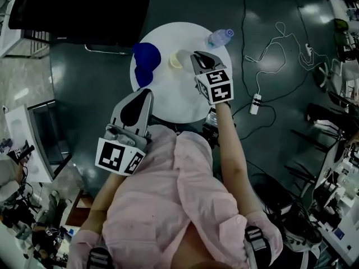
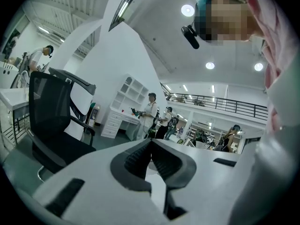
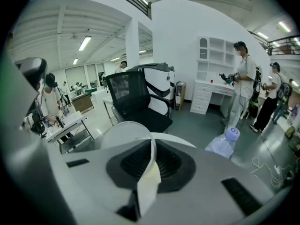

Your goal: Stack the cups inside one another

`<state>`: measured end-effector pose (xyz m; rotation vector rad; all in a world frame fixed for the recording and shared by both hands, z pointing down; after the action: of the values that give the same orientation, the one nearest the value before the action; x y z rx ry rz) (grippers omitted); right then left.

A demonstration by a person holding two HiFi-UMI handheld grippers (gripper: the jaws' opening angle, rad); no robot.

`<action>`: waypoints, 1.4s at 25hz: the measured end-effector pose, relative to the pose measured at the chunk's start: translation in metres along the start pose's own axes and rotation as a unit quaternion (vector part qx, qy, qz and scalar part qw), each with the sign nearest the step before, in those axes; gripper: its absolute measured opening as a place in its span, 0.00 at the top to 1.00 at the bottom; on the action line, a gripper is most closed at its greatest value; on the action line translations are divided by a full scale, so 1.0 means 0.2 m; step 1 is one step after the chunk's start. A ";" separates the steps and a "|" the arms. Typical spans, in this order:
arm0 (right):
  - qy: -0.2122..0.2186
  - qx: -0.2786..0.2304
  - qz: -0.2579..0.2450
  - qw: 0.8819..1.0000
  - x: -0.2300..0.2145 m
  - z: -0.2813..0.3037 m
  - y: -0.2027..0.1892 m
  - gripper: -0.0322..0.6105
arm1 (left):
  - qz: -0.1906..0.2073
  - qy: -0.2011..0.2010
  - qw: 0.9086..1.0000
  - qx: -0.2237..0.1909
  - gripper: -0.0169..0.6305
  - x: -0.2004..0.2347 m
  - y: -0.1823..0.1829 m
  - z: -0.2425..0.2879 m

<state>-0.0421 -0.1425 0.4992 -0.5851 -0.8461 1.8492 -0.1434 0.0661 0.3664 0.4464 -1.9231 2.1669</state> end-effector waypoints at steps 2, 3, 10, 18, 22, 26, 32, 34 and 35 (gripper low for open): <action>0.003 0.011 0.000 1.000 -0.01 0.04 -0.03 0.89 | 0.000 0.001 1.000 0.002 0.95 0.01 0.00 0.01; 0.005 0.016 -0.002 1.000 -0.01 0.06 -0.04 0.89 | 0.000 0.001 1.000 0.002 0.95 0.01 0.00 0.01; 0.012 0.060 -0.013 0.998 -0.01 0.19 -0.14 0.89 | 0.004 -0.003 1.000 0.008 0.95 0.01 0.01 0.02; 0.030 0.103 -0.043 0.993 0.01 0.30 -0.21 0.89 | 0.003 0.000 1.000 0.015 0.95 0.02 0.01 0.03; 0.041 0.122 -0.053 0.990 0.04 0.36 -0.23 0.89 | -0.001 0.009 1.000 0.016 0.95 0.05 0.01 0.04; 0.050 0.148 -0.090 0.984 0.05 0.39 -0.26 0.89 | -0.002 0.012 1.000 0.019 0.95 0.06 0.00 0.04; 0.064 0.176 -0.115 0.976 0.08 0.42 -0.32 0.89 | -0.004 0.015 1.000 0.018 0.95 0.07 0.00 0.03; 0.066 0.177 -0.122 0.974 0.09 0.43 -0.32 0.89 | -0.004 0.015 1.000 0.019 0.95 0.07 0.00 0.03; 0.067 0.177 -0.126 0.974 0.09 0.43 -0.32 0.89 | -0.004 0.014 1.000 0.020 0.95 0.07 0.00 0.04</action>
<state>-0.0736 -0.1339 0.6022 -0.3528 -0.4610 1.6556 -0.1549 0.0585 0.3725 0.4264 -1.8647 2.1977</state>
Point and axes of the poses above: the fingertips, and each gripper's own axes: z forward along the fingers, x to its left, y out of its top, the point moved 5 cm from there along -z, backward along the fingers, and after that the axes turned 1 degree about z, right-handed, at the moved point
